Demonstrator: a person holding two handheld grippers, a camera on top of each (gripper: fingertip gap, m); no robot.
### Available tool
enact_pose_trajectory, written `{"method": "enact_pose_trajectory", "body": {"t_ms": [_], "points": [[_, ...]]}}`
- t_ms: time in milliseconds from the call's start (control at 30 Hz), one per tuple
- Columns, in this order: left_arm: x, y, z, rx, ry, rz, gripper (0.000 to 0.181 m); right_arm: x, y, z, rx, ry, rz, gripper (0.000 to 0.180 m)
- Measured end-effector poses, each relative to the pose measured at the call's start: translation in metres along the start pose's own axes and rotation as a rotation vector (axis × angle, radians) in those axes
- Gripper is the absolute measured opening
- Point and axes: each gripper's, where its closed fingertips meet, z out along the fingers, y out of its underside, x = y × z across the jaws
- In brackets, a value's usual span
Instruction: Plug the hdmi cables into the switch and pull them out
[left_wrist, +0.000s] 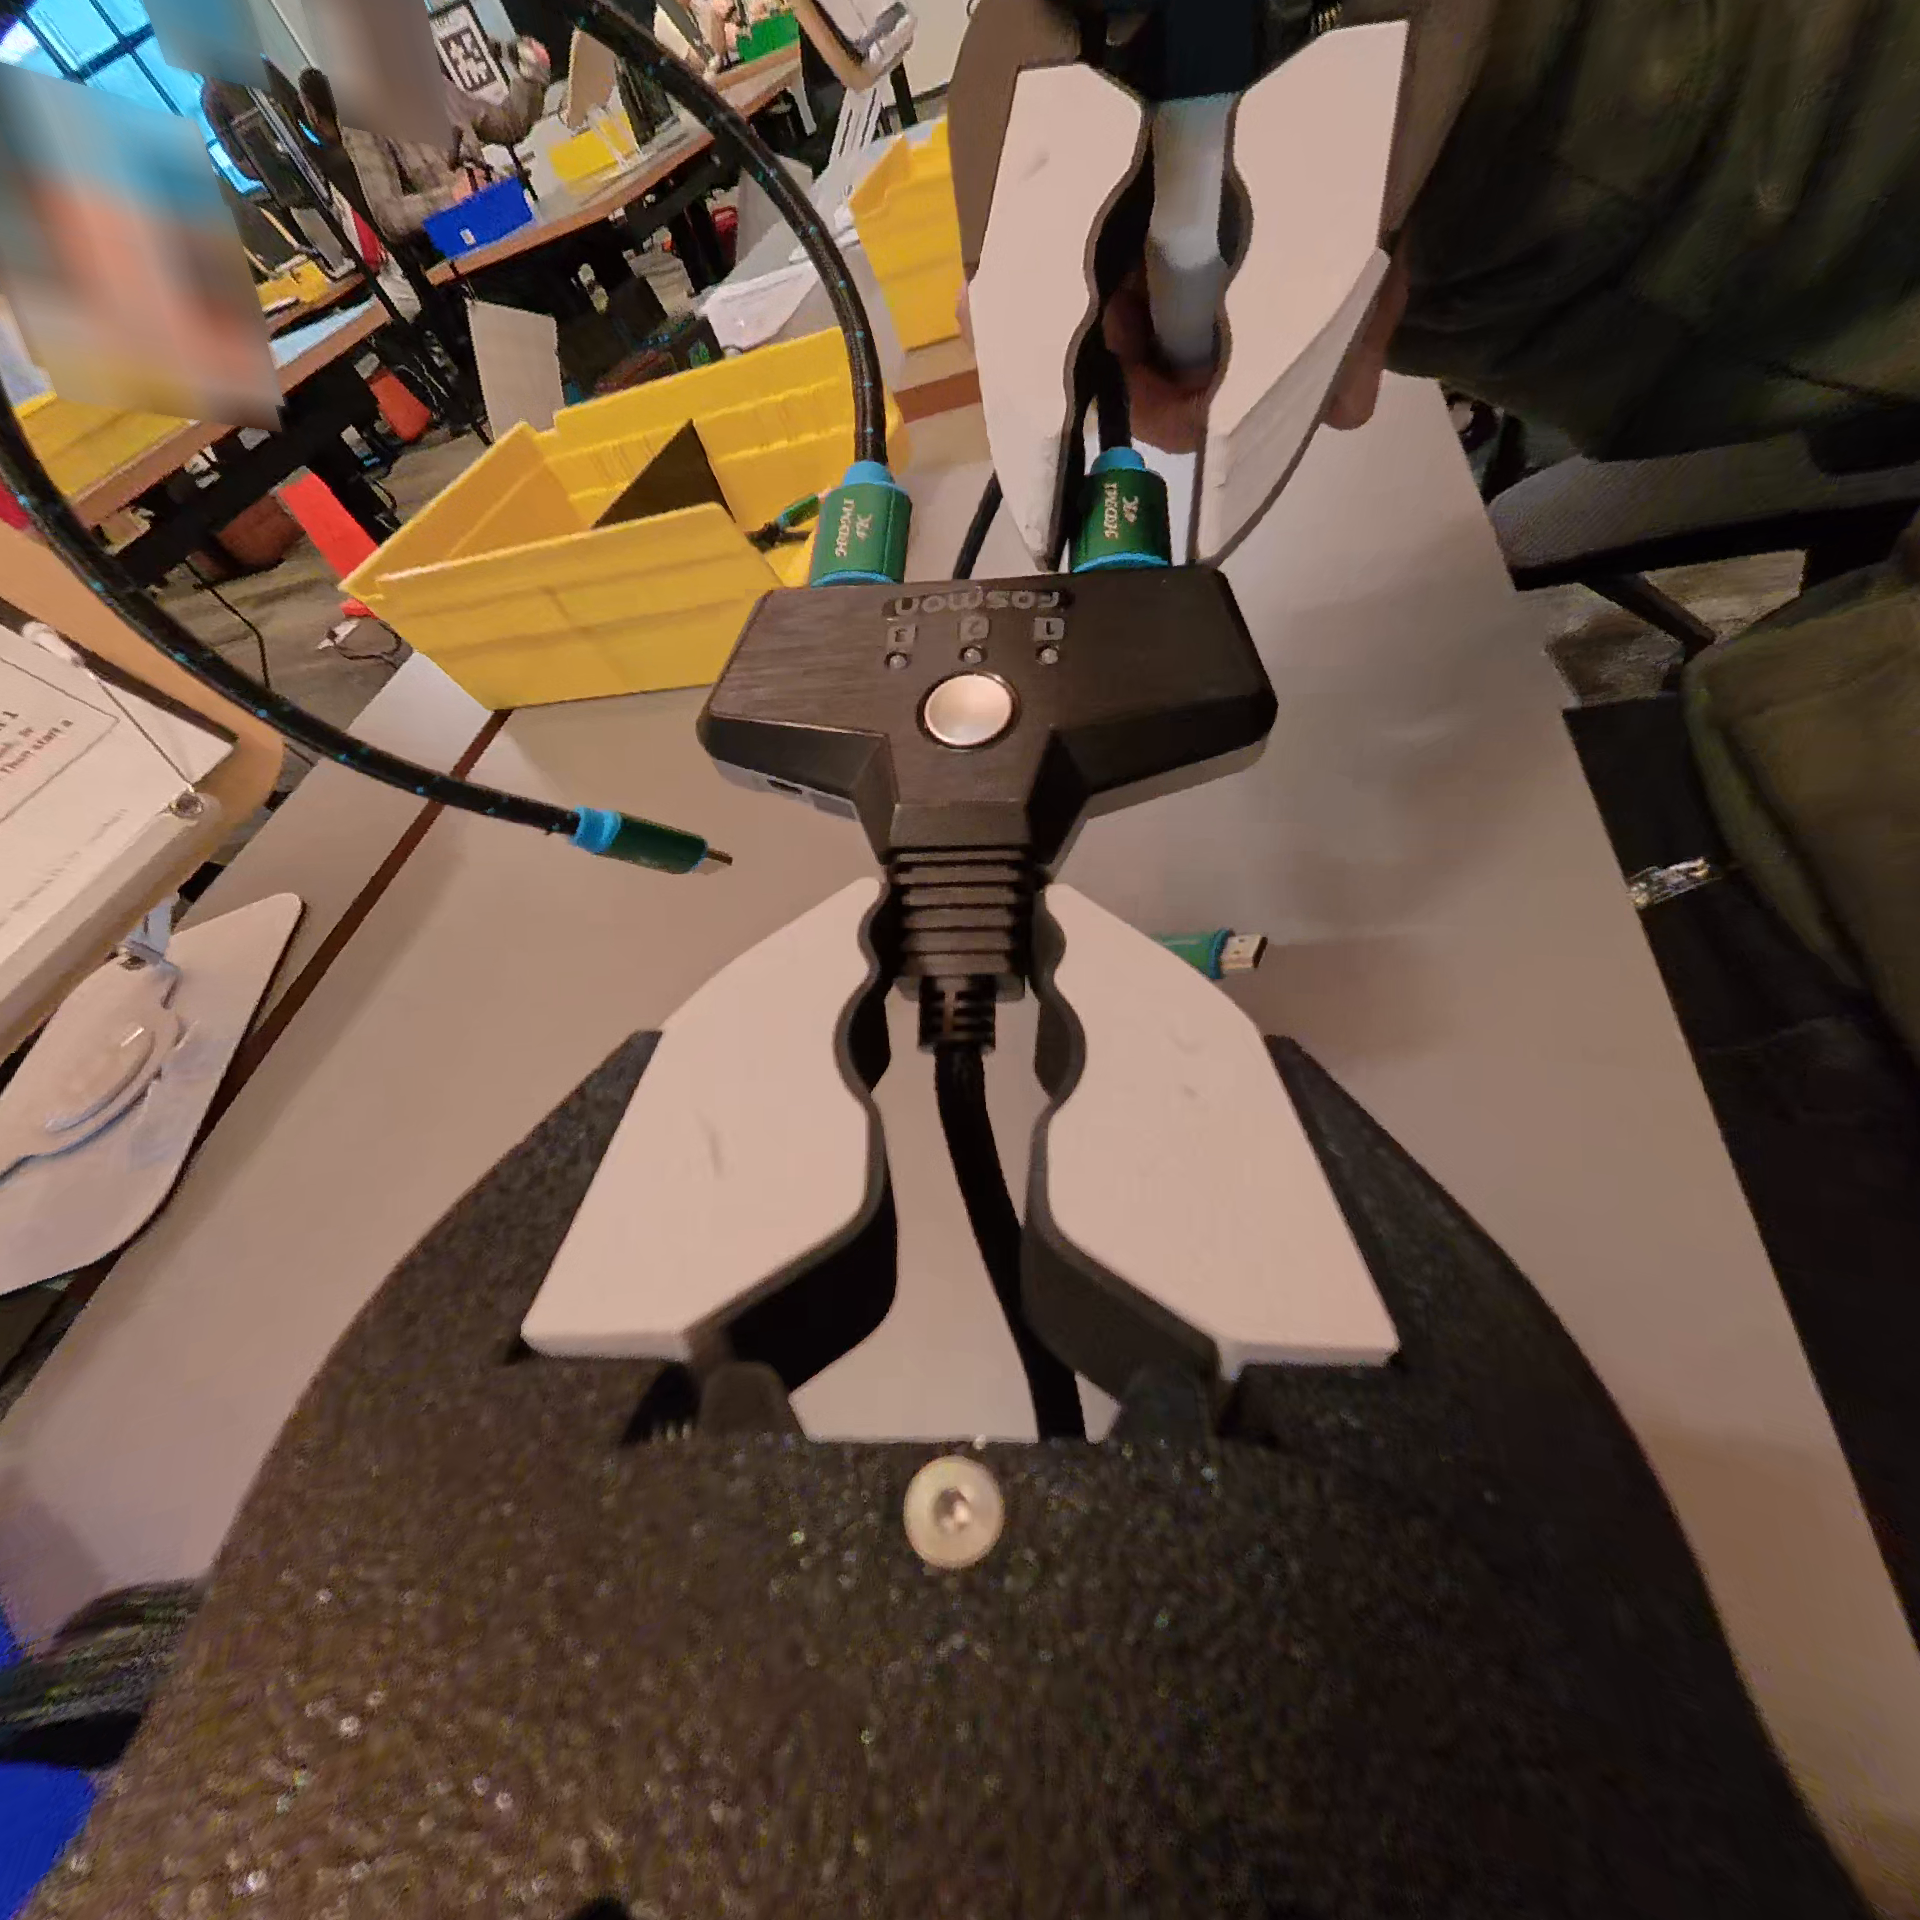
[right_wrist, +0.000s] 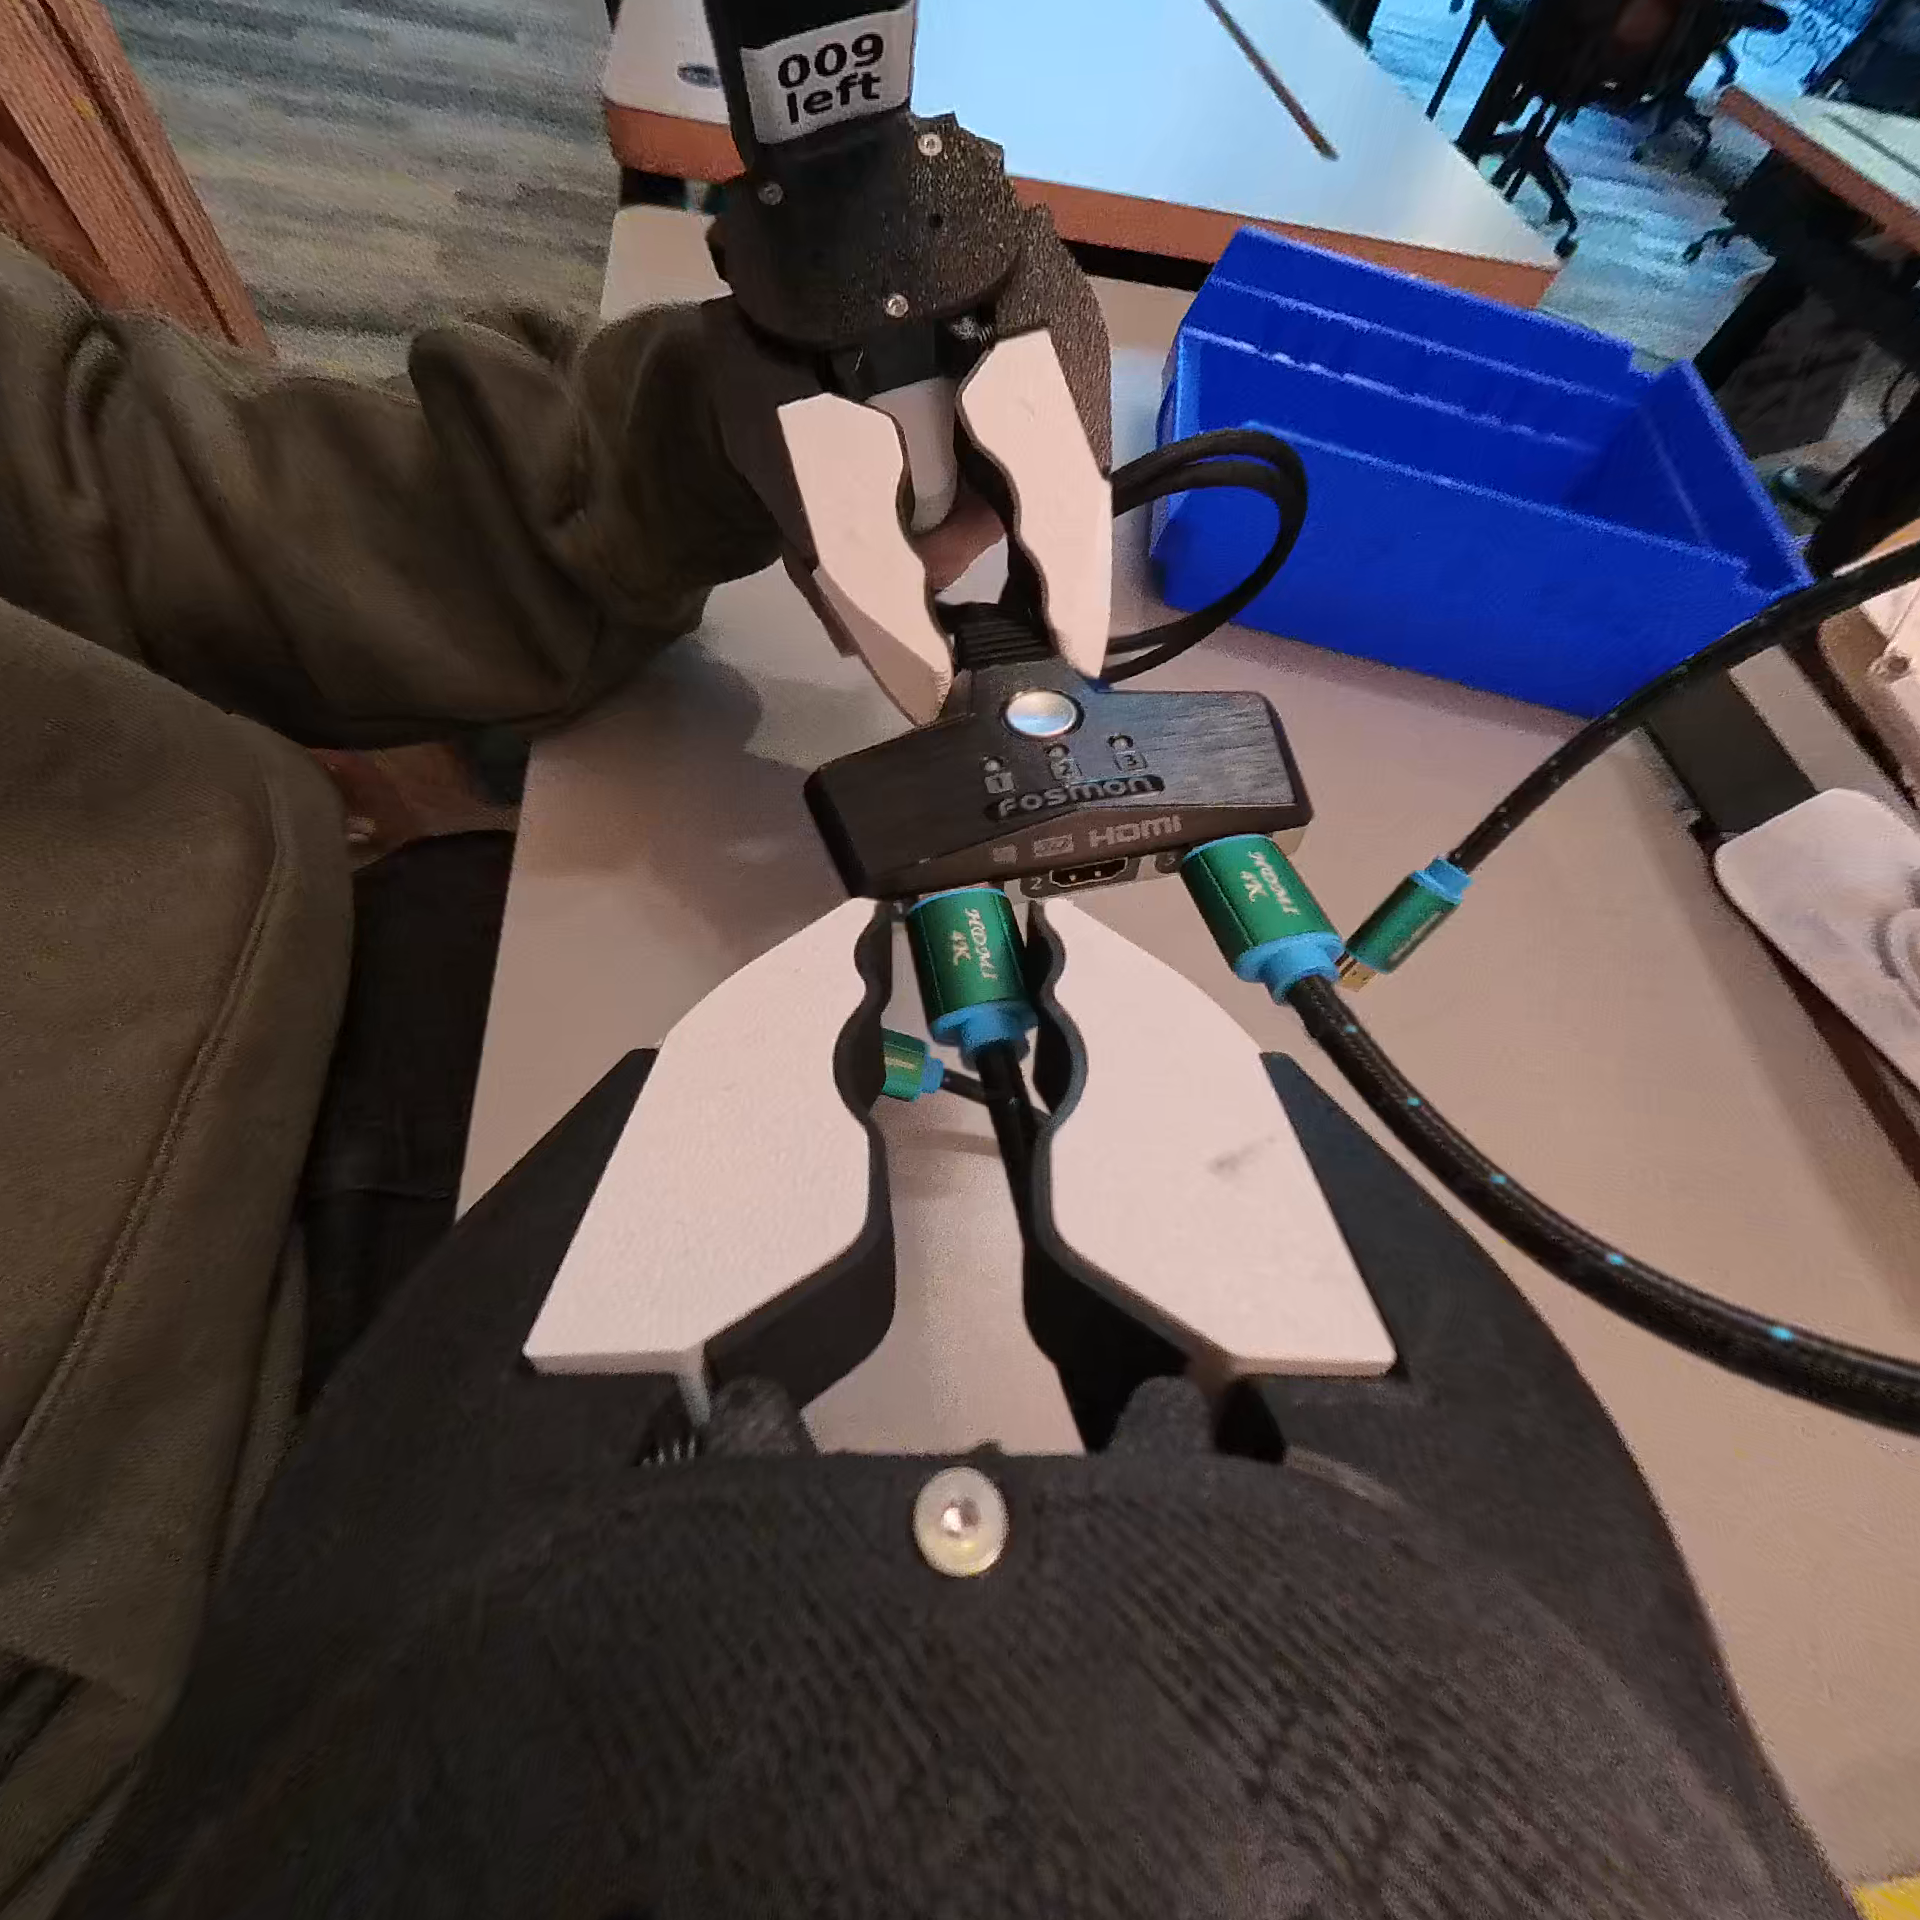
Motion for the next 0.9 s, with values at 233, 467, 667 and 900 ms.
{"method": "enact_pose_trajectory", "body": {"t_ms": [233,467,667,900], "points": [[0.010,-0.033,-0.012,0.091,-0.003,0.061,0.023,-0.016,-0.027,-0.020,-0.024,-0.004,-0.015,0.021],[0.015,-0.042,-0.006,0.142,0.028,0.010,0.023,-0.020,-0.028,-0.032,-0.029,0.025,0.008,0.021],[0.013,-0.032,0.004,0.130,0.045,-0.037,0.023,-0.014,-0.014,-0.030,-0.029,0.003,-0.037,0.021],[0.017,-0.035,0.002,0.158,0.072,-0.035,0.022,-0.014,-0.008,-0.032,-0.166,-0.066,-0.100,0.020]]}}
